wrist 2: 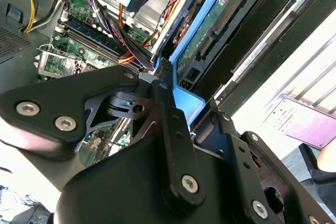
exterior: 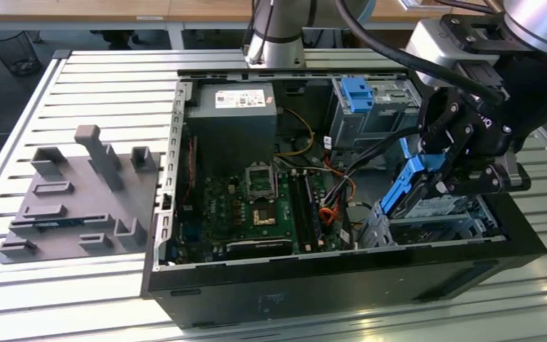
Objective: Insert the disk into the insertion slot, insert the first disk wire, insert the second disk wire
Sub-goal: 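Insert the disk into the insertion slot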
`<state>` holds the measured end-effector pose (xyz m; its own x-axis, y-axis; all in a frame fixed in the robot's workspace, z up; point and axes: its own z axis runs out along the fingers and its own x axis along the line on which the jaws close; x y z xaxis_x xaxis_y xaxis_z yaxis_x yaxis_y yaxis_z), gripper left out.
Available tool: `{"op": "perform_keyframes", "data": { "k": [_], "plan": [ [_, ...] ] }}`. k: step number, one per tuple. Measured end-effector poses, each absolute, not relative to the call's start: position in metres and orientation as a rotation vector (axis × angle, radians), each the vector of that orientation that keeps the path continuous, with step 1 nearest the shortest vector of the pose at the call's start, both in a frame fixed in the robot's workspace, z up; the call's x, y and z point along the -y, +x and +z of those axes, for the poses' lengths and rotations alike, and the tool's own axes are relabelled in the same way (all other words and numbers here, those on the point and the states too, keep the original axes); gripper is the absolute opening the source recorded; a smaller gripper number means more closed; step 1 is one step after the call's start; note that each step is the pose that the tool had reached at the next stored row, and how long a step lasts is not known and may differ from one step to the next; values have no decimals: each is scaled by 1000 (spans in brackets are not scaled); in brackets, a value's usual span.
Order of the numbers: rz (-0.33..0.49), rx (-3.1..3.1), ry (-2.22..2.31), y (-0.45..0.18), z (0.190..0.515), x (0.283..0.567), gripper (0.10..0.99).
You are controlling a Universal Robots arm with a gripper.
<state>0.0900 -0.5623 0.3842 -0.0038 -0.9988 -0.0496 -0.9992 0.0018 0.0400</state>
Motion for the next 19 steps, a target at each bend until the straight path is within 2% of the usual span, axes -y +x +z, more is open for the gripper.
{"op": "perform_keyframes", "data": {
  "k": [19],
  "plan": [
    [99,-2219,-2212,90,378,562,365]
  ]
}}
